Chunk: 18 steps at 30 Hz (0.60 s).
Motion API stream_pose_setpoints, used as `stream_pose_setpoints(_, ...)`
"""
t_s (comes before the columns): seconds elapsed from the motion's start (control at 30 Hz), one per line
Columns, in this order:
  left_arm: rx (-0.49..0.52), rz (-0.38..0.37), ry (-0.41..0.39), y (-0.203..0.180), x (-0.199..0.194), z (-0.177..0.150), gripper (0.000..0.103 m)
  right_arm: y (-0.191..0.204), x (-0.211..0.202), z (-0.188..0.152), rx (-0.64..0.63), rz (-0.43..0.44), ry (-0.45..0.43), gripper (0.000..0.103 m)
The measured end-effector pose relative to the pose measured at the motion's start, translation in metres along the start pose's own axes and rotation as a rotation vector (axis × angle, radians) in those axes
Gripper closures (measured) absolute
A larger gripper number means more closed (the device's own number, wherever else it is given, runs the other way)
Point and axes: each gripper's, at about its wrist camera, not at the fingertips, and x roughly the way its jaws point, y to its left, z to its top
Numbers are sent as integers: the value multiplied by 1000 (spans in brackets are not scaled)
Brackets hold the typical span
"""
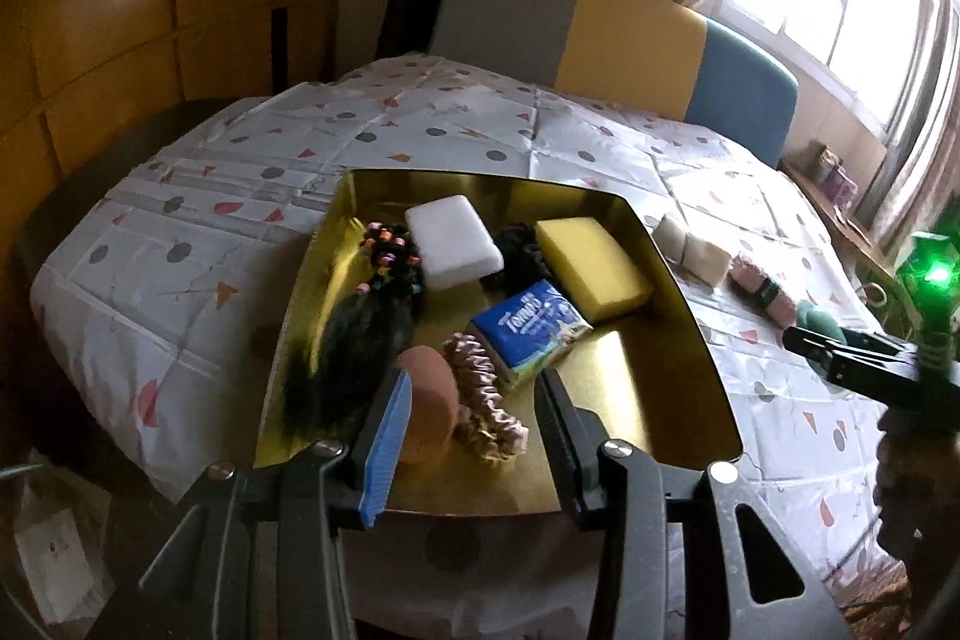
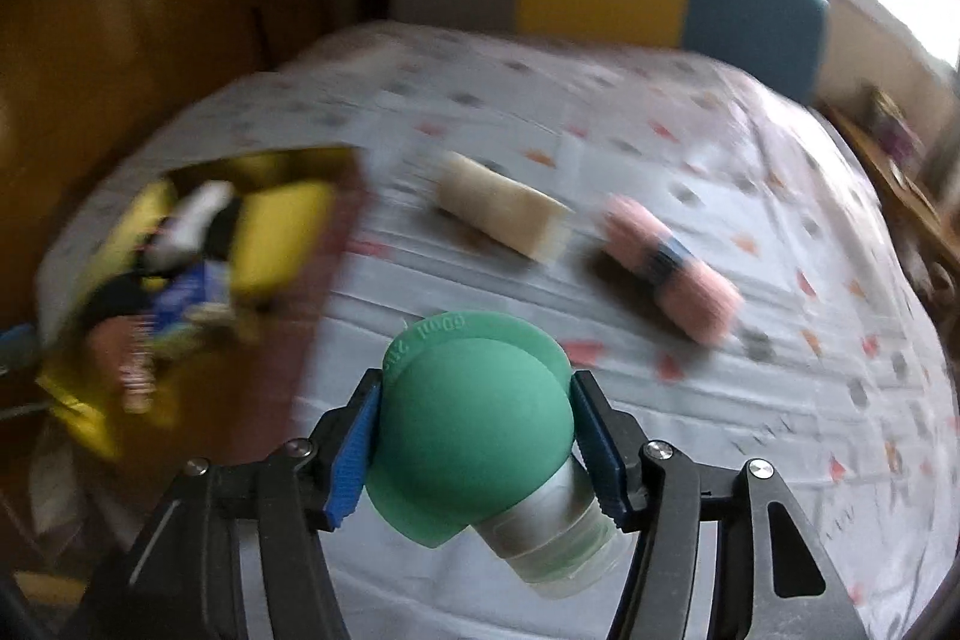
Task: Organize soft objects
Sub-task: 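Carry the green silicone cup into the gold tray and open the right tool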
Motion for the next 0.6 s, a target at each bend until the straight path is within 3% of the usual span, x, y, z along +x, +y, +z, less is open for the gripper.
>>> stream_pose_setpoints(0.1,-21,12,-8,9,-2,0,60,42,-12,8,-71,71,-32,41)
stream_pose_setpoints(0.3,-42,61,-17,24,-6,-2,60,127,1,11,-222,177,4,41)
stream_pose_setpoints(0.6,-46,68,-48,29,-17,-1,60,170,48,-9,-280,138,131,40)
